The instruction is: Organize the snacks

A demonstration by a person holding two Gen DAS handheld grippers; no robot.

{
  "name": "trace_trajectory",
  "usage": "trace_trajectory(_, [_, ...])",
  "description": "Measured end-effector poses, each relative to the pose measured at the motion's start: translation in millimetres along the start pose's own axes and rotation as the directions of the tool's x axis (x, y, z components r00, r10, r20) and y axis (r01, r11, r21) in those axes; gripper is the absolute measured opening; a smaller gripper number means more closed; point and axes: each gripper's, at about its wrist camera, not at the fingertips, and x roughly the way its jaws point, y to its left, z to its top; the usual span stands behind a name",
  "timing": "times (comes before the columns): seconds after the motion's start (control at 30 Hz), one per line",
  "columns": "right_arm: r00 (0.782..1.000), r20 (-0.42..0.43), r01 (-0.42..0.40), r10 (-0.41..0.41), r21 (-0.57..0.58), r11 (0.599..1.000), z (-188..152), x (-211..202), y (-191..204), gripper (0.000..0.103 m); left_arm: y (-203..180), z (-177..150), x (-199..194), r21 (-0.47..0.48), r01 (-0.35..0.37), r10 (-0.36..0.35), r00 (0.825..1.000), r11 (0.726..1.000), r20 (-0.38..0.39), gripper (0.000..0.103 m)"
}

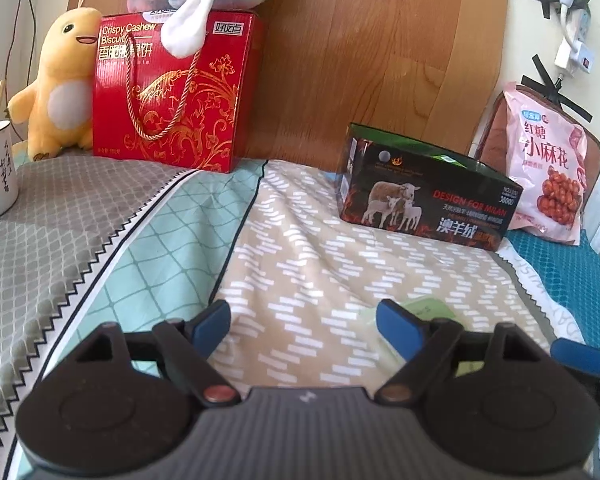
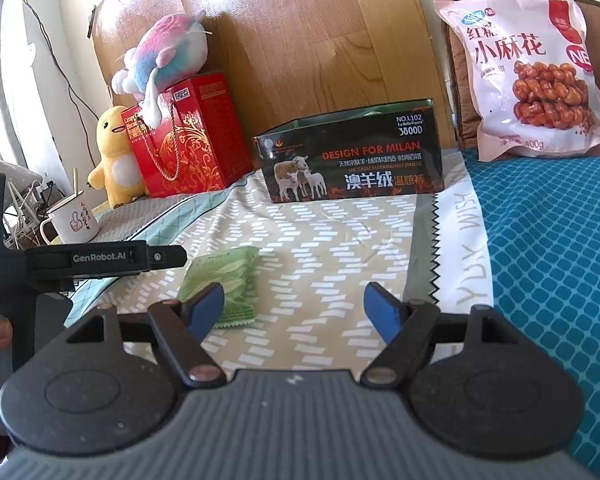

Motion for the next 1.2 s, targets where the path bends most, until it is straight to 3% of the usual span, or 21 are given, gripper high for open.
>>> trace_trajectory(1.2, [1.000, 0.000, 0.001, -0.001, -0.001, 1.000, 0.0, -0.2, -0.6, 0.084, 1.0, -0.7, -4.2, -0.017, 0.024, -0.024, 0.999, 1.000, 0.022, 0.086])
